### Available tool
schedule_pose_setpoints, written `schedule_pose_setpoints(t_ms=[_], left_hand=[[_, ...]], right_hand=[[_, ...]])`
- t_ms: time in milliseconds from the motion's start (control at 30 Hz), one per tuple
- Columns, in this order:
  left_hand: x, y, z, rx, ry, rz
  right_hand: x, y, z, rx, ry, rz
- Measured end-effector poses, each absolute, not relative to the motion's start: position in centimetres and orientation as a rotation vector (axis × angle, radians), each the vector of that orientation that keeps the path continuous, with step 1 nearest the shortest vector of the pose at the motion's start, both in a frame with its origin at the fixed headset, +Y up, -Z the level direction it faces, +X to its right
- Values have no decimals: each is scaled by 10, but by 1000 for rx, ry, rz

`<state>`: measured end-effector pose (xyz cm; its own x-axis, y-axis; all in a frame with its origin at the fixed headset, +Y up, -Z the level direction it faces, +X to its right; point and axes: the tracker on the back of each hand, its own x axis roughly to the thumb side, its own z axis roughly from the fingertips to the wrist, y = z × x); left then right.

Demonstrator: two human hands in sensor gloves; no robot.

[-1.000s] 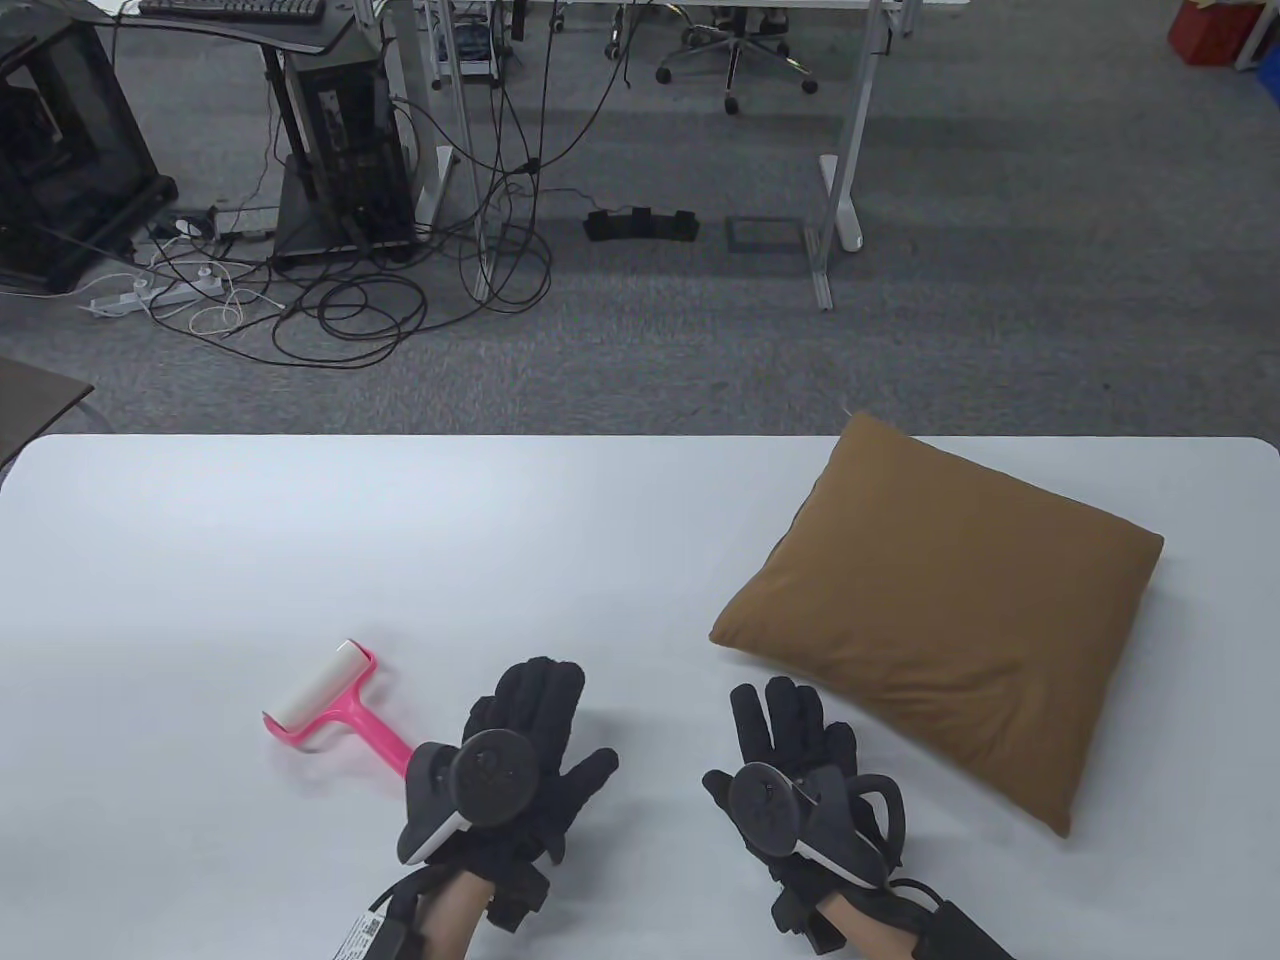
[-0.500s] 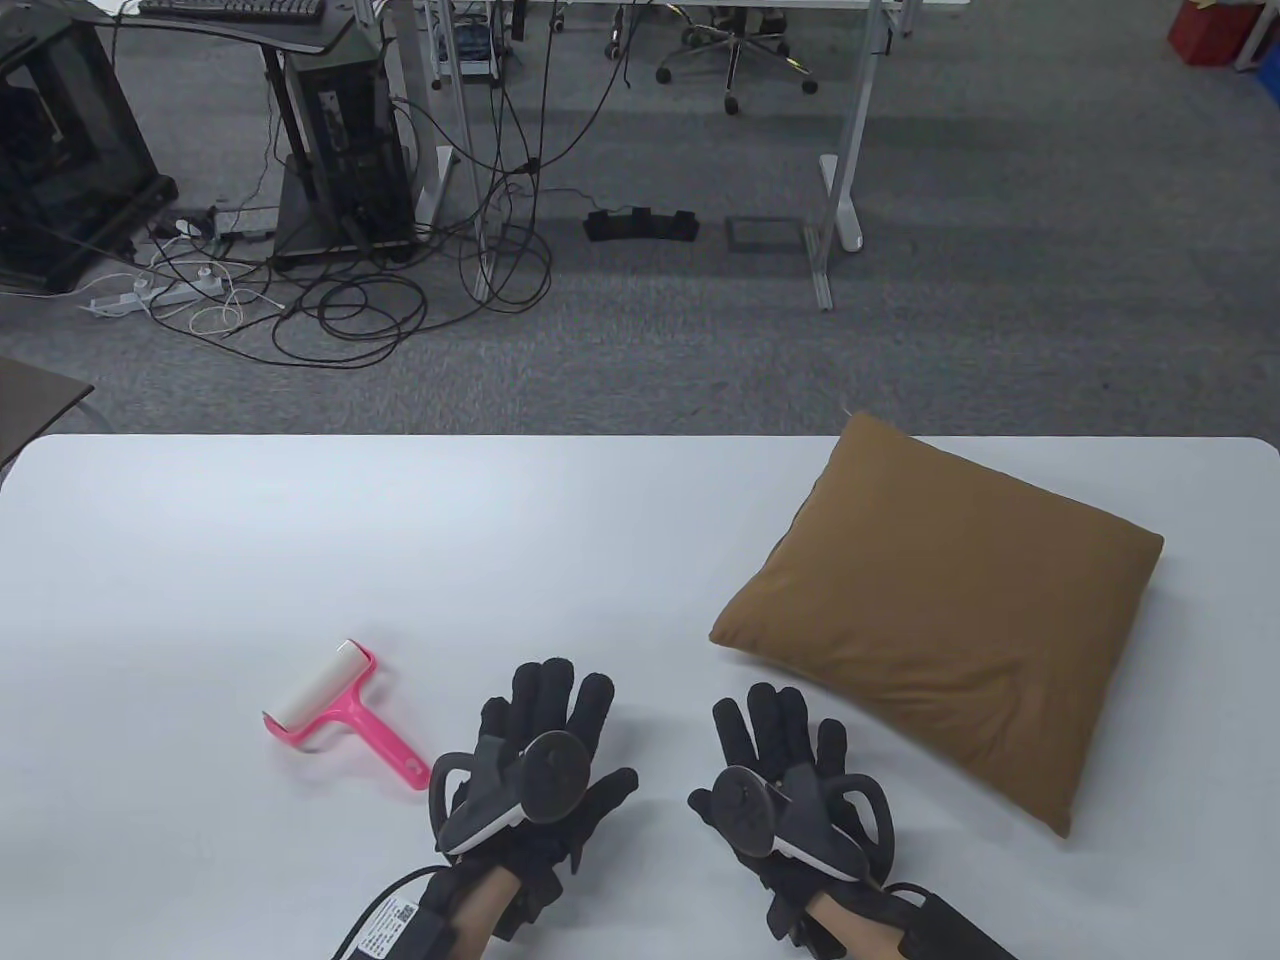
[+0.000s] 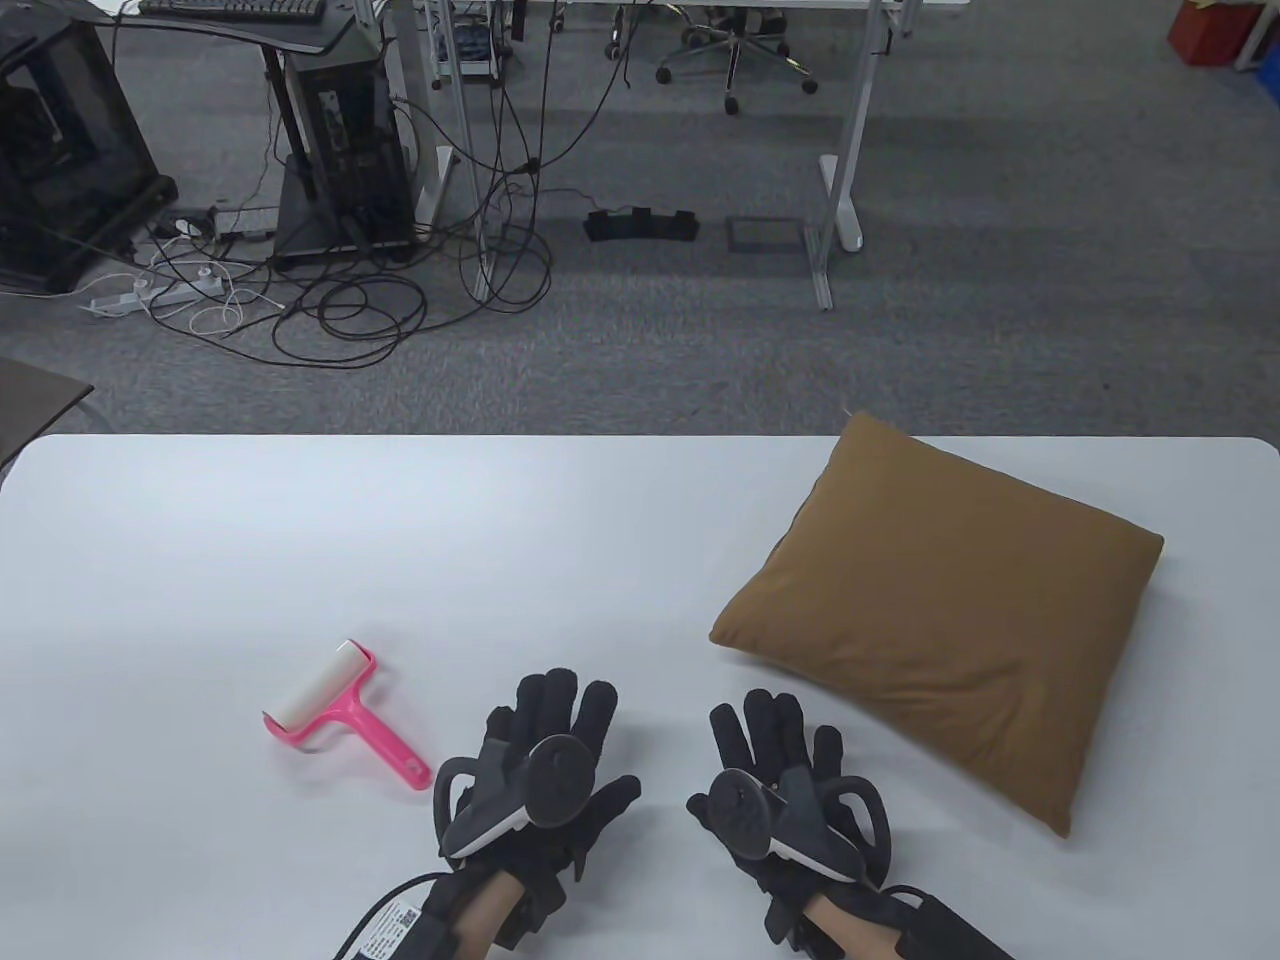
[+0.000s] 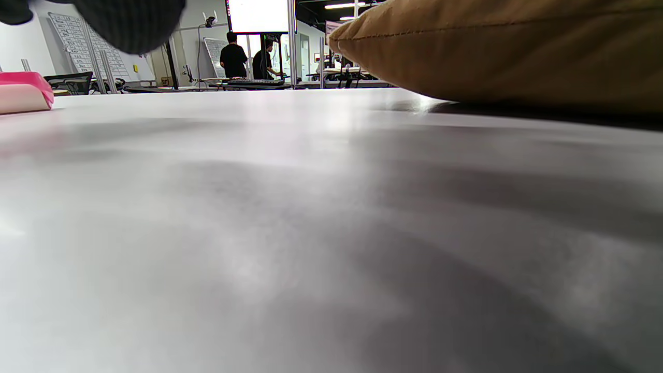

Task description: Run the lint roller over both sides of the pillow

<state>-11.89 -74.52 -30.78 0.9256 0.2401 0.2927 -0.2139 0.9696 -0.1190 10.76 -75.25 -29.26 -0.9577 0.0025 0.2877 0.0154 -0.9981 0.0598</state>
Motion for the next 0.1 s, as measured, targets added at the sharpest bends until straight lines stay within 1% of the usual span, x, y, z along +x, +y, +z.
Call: schedule_pose_setpoints(t_ms=[100], left_hand=[[-119, -746, -307, -96, -309, 239]], right_hand=[[107, -752, -292, -456, -96, -3100]])
